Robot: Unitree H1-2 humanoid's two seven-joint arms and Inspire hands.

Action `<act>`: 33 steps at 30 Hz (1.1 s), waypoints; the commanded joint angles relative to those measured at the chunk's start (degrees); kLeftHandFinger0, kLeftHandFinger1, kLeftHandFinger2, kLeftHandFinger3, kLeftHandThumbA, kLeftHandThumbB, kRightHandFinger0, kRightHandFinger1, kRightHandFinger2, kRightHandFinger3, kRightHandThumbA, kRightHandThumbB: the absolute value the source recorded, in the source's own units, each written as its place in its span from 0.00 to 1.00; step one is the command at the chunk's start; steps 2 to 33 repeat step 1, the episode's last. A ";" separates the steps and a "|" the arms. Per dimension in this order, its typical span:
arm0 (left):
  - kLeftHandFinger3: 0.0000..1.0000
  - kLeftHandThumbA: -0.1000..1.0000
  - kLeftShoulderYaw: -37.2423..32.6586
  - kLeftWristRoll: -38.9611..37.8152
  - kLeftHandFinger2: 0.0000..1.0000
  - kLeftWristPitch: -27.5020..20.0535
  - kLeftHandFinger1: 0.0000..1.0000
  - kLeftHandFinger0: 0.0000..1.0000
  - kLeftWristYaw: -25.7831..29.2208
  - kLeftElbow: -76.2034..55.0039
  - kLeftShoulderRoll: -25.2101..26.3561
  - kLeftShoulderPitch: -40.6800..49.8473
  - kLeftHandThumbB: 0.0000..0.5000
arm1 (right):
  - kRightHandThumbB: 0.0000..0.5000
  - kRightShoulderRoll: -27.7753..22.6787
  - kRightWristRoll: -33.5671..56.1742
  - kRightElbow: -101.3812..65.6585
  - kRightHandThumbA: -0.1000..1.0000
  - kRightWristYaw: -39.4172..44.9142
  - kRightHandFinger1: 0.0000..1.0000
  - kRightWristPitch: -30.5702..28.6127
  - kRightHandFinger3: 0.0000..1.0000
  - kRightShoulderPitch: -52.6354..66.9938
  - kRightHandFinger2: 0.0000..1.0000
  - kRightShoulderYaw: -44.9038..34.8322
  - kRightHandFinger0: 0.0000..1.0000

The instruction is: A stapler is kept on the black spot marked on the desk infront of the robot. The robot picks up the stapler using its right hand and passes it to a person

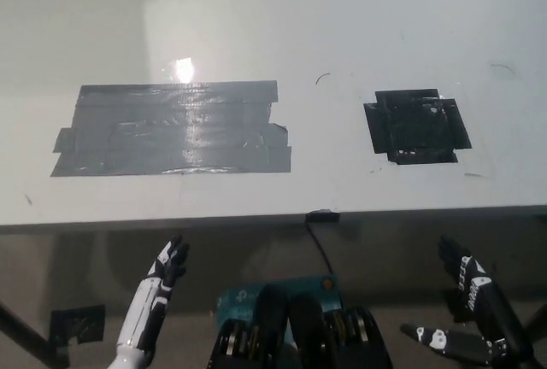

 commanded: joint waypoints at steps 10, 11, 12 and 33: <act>1.00 1.00 -0.25 -1.75 1.00 0.90 1.00 0.99 -1.40 -2.51 0.06 1.93 0.98 | 0.46 0.22 -0.27 -1.75 1.00 1.59 1.00 -2.32 1.00 0.19 1.00 -0.35 1.00; 1.00 1.00 -0.25 -1.75 1.00 0.90 1.00 0.99 -1.40 -2.51 0.06 1.93 0.98 | 0.46 0.22 -0.27 -1.75 1.00 1.59 1.00 -2.32 1.00 0.19 1.00 -0.35 1.00; 1.00 1.00 -0.25 -1.75 1.00 0.90 1.00 0.99 -1.40 -2.51 0.06 1.93 0.98 | 0.46 0.22 -0.27 -1.75 1.00 1.59 1.00 -2.32 1.00 0.19 1.00 -0.35 1.00; 1.00 1.00 -0.25 -1.75 1.00 0.90 1.00 0.99 -1.40 -2.51 0.06 1.93 0.98 | 0.46 0.22 -0.27 -1.75 1.00 1.59 1.00 -2.32 1.00 0.19 1.00 -0.35 1.00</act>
